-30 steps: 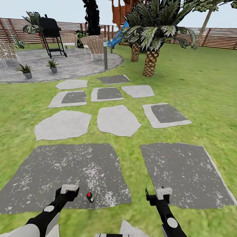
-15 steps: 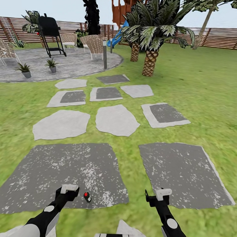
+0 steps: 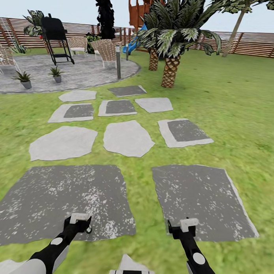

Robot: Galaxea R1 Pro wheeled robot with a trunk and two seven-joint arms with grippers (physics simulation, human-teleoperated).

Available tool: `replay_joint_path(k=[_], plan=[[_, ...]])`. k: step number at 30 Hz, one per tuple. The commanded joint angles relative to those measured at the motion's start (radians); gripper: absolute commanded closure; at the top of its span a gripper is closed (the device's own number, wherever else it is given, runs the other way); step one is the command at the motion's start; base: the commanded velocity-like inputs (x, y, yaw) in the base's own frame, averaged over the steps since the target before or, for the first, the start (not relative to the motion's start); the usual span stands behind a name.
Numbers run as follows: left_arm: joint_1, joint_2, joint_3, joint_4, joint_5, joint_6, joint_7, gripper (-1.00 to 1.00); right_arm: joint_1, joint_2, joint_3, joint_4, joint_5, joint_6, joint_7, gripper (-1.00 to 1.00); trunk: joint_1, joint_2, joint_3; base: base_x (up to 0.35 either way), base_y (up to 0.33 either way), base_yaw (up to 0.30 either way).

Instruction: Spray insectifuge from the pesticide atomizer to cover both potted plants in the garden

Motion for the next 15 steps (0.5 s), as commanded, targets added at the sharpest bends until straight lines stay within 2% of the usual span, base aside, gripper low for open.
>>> replay_joint_path(k=[1, 12, 13, 14, 15], plan=[[-0.001, 0.000, 0.009, 0.001, -0.010, -0.004, -0.004, -1.00, -0.001, 0.000, 0.000, 0.001, 0.009, -0.002, -0.005, -1.00, 0.000, 0.000, -0.001, 0.067, -0.148, 0.000], [0.001, 0.000, 0.009, -0.004, -0.009, -0.007, -0.003, -1.00, -0.001, 0.000, 0.001, -0.002, 0.008, 0.000, -0.006, -1.00, 0.000, 0.000, -0.001, 0.019, -0.034, 0.000], [0.003, 0.000, 0.009, -0.003, -0.009, -0.021, -0.003, -1.00, -0.001, 0.000, 0.001, -0.001, 0.008, 0.000, -0.006, -1.00, 0.000, 0.000, -0.001, 0.001, -0.001, 0.000], [0.024, 0.000, 0.009, 0.003, -0.010, -0.102, -0.003, -1.00, -0.001, 0.000, 0.000, -0.003, 0.007, 0.000, -0.007, -1.00, 0.004, -0.007, -0.004, 0.000, 0.000, 0.004], [0.030, 0.000, 0.009, 0.004, -0.010, -0.114, -0.003, -1.00, -0.001, 0.001, 0.000, -0.003, 0.007, 0.000, -0.007, -1.00, 0.008, -0.014, -0.008, 0.000, 0.000, 0.023]])
